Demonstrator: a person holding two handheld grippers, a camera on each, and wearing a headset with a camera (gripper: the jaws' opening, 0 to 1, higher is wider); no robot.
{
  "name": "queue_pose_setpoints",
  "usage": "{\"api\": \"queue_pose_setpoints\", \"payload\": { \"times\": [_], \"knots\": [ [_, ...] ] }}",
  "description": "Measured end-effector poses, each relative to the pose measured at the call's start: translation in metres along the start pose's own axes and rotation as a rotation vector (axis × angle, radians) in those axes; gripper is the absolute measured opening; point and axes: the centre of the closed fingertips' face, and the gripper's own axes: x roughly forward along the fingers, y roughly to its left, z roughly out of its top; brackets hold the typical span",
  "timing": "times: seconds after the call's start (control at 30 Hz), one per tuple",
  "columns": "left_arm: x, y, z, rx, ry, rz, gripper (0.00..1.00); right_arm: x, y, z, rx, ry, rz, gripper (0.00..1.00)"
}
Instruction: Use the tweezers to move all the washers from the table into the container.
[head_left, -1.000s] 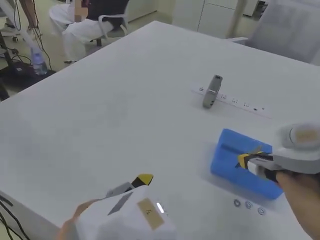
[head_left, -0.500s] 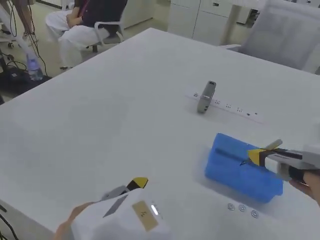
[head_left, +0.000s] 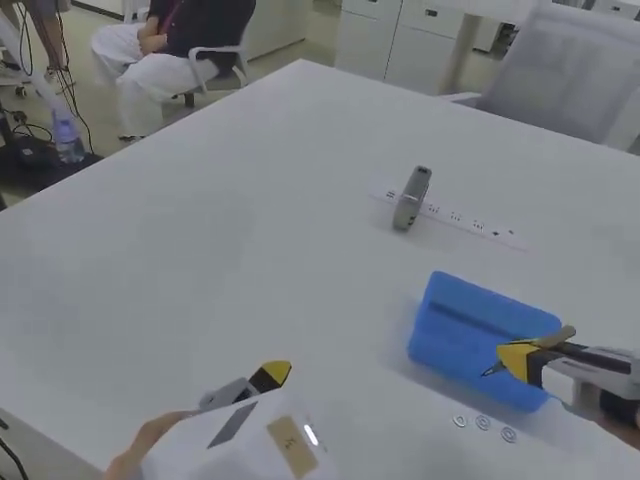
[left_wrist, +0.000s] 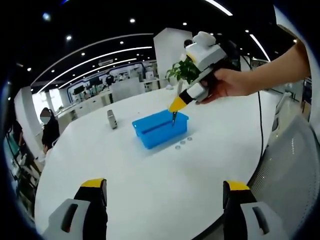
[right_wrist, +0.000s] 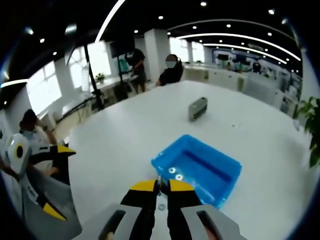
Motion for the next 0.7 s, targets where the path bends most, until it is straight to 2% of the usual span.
{"api": "queue_pose_setpoints", "payload": {
  "times": [0.1,0.17,0.3,0.53,0.7],
  "knots": [
    [0.0,0.002,-0.001,0.006,0.007,0.009,0.99,0.005,0.0,-0.009,0.008,0.014,-0.002,0.03],
    [-0.001,0.002,0.001,0.004,-0.005,0.011,0.99,0.009,0.0,-0.015,0.017,0.024,-0.001,0.03],
    [-0.001,0.002,-0.001,0.013,0.004,0.016,0.99,0.018,0.0,-0.028,0.018,0.068,-0.003,0.04],
    [0.0,0.002,-0.003,0.029,0.015,0.018,0.99,0.028,-0.002,-0.04,0.022,0.105,-0.01,0.04],
    [0.001,0.003,-0.006,0.032,0.034,0.022,0.99,0.032,-0.003,-0.047,0.0,0.132,-0.022,0.04]
  ]
}}
